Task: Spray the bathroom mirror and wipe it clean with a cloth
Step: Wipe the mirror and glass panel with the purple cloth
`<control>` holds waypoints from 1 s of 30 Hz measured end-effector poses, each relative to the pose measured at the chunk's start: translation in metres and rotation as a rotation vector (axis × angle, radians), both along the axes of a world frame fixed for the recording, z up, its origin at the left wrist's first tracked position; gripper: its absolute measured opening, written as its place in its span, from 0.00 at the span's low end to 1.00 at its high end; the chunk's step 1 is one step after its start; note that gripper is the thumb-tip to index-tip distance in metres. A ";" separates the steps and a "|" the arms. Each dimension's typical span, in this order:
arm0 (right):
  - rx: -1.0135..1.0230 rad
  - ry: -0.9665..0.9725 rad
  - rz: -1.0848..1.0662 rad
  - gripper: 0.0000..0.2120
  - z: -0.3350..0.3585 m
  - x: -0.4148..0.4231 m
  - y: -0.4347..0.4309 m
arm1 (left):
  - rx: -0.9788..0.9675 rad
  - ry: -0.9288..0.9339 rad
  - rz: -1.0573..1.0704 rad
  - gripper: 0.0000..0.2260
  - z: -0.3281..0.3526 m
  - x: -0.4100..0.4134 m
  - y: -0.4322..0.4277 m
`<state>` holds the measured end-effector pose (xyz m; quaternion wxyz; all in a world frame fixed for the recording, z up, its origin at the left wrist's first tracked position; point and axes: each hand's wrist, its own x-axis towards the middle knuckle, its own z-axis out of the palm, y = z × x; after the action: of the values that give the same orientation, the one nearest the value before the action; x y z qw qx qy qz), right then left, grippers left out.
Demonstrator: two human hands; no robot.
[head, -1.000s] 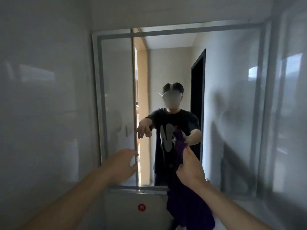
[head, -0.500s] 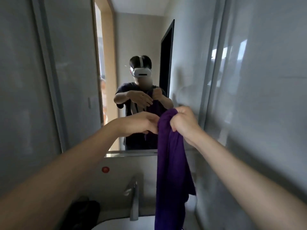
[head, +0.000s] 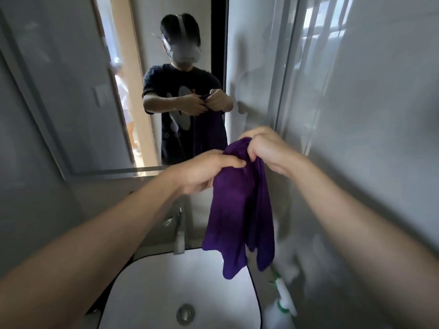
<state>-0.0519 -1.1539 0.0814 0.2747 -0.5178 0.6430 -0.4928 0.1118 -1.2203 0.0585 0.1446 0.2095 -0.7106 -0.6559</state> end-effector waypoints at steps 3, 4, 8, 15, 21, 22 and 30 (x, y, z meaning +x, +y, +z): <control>0.004 -0.005 -0.024 0.23 -0.039 -0.008 0.003 | 0.068 -0.001 0.088 0.10 -0.004 -0.002 0.006; -0.001 -0.025 -0.068 0.21 -0.058 -0.011 0.005 | 0.094 -0.007 0.104 0.12 -0.008 -0.002 0.008; 0.060 -0.170 -0.285 0.13 -0.142 -0.013 0.030 | 0.193 -0.021 0.190 0.10 -0.024 -0.002 0.012; 0.591 -0.458 -0.133 0.12 -0.260 0.004 0.085 | 0.258 -0.018 0.288 0.11 -0.040 -0.004 0.017; 0.776 -0.496 -0.032 0.10 -0.299 0.020 0.099 | 0.288 0.068 0.286 0.11 -0.044 0.005 0.035; 0.717 -0.575 0.030 0.10 -0.299 0.022 0.099 | 0.292 0.081 0.285 0.11 -0.042 0.008 0.038; 0.289 -0.800 0.018 0.09 -0.273 0.023 0.076 | 0.124 -0.022 0.283 0.14 -0.048 0.033 0.051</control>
<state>-0.0290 -1.0777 -0.1919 0.5767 -0.2476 0.5439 -0.5571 0.1448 -1.1693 0.0107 0.2145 0.3233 -0.6337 -0.6693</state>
